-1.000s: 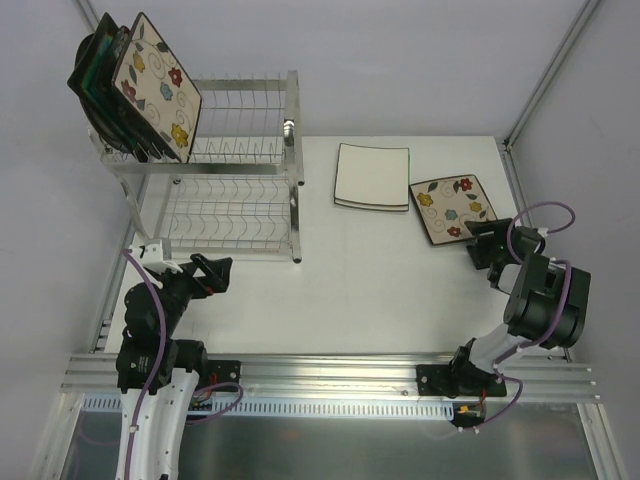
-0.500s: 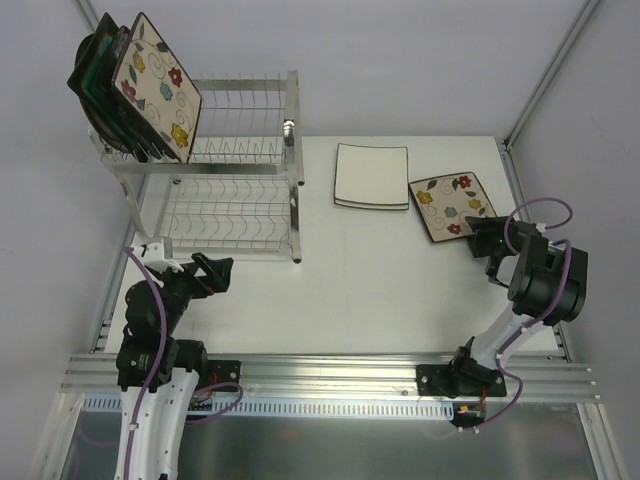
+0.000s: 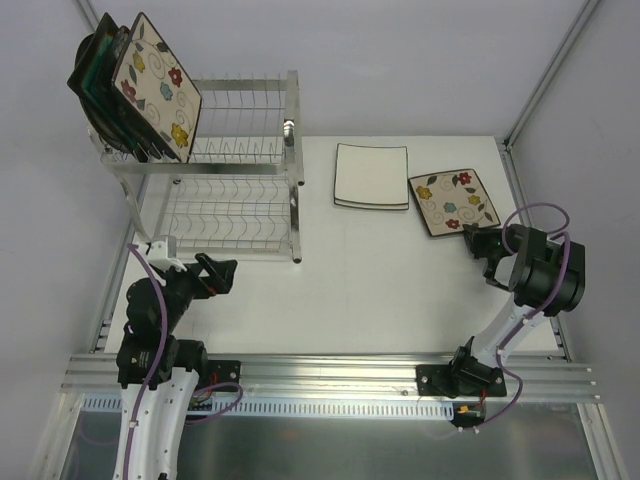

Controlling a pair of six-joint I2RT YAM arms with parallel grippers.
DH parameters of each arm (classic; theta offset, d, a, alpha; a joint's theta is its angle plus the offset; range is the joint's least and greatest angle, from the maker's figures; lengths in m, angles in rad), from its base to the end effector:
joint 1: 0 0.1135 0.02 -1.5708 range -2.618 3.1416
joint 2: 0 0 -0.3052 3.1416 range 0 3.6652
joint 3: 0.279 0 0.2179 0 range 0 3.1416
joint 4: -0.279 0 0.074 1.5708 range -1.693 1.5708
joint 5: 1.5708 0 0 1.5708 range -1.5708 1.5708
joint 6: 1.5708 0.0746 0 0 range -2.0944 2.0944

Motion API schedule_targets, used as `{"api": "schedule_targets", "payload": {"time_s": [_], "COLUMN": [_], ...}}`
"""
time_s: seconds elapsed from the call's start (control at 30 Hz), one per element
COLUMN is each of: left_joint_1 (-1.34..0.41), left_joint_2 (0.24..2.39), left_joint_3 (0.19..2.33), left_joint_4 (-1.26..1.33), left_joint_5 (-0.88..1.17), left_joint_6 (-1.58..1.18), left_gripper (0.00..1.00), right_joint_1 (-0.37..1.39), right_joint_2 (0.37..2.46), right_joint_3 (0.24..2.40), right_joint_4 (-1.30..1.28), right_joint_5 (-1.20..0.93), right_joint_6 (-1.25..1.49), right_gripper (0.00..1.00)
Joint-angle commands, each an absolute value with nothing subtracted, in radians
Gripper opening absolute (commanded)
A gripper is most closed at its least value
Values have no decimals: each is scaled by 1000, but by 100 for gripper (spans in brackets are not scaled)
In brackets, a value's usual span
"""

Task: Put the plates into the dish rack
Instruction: Grab a plate with the right arm

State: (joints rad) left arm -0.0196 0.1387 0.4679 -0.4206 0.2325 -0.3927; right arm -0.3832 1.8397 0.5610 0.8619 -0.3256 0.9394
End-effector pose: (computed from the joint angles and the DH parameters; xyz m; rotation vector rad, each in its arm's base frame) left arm 0.0422 -0.0180 0.2668 -0.1352 1.6790 -0.5043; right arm 0.3346 -0.1092 0.1658 1.0688 1.7246 0.6791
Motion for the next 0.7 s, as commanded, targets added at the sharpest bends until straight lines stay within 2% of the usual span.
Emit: {"api": "schedule_targets", "payload": {"time_s": [0.0,0.23,0.67], "left_joint_1": [-23,-23,-23], "left_joint_2": [159,186,279], "left_joint_3": [483,511,635], "left_joint_4": [-403,-403,-403], "left_joint_5": [291,347,446], "left_joint_6": [-382,-402,-468], "left_gripper": [99,99,97], "right_joint_1": [-393,-431,-454], "right_joint_2": [1818,1723,1494], "right_joint_3": [543,560,664], "right_joint_4": [870,841,638], "right_joint_5": [-319,-359,-402], "right_joint_6": [882,865,816], "right_gripper": [1,1,1]}}
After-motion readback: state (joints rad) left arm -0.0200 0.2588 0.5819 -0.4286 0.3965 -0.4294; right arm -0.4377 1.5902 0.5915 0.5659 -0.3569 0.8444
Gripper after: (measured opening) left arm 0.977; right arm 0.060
